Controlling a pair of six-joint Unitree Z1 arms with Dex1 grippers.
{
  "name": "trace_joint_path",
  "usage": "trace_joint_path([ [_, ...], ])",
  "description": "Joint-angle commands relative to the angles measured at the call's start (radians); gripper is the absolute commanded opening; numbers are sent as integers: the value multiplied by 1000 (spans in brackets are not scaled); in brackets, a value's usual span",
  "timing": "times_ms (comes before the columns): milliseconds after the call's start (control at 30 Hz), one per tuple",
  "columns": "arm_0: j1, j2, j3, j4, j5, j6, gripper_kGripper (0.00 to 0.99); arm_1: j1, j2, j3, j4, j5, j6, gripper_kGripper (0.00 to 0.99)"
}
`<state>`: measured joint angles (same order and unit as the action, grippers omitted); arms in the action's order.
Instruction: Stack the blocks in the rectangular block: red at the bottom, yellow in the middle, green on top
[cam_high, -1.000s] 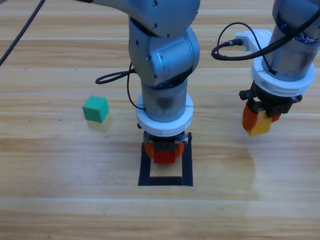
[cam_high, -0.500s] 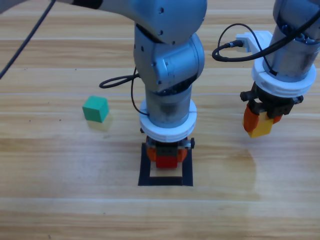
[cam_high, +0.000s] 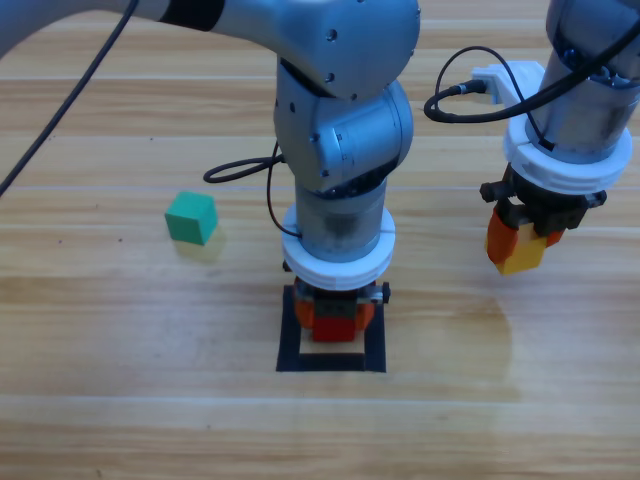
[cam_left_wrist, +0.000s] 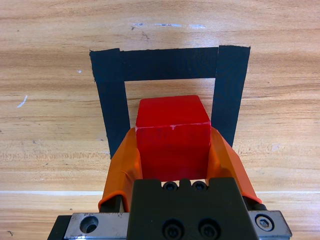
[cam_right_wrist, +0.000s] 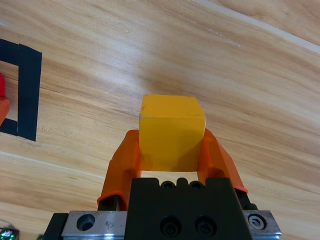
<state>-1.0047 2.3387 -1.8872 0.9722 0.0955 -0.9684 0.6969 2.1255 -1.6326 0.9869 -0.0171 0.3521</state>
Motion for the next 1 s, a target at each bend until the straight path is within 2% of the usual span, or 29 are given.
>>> trace_joint_path([
  [33,-18,50,-4,-1,6,-16,83,21,-71,-4,13,5,-1,32],
  [133,-18,48,-4,-1,7,-18,126,21,-68,-6,15,5,-2,32],
  [200,-18,47,-3,-1,7,-21,236,21,-68,-9,13,5,-2,32],
  [267,-20,45,-4,-1,9,-26,506,21,-65,-12,15,5,-2,32],
  [333,-23,44,-4,-1,10,-29,913,21,-64,-13,13,3,-2,32],
  [367,-23,40,-4,0,12,-30,986,21,-64,-13,15,3,-2,32],
  [567,-23,16,2,6,13,-27,990,23,-61,-15,15,2,1,32],
  [767,-23,-27,-3,8,29,-23,990,55,-64,-67,53,-26,36,32],
  [1000,-12,-279,-13,26,76,39,990,95,-42,-147,111,-44,84,32],
])
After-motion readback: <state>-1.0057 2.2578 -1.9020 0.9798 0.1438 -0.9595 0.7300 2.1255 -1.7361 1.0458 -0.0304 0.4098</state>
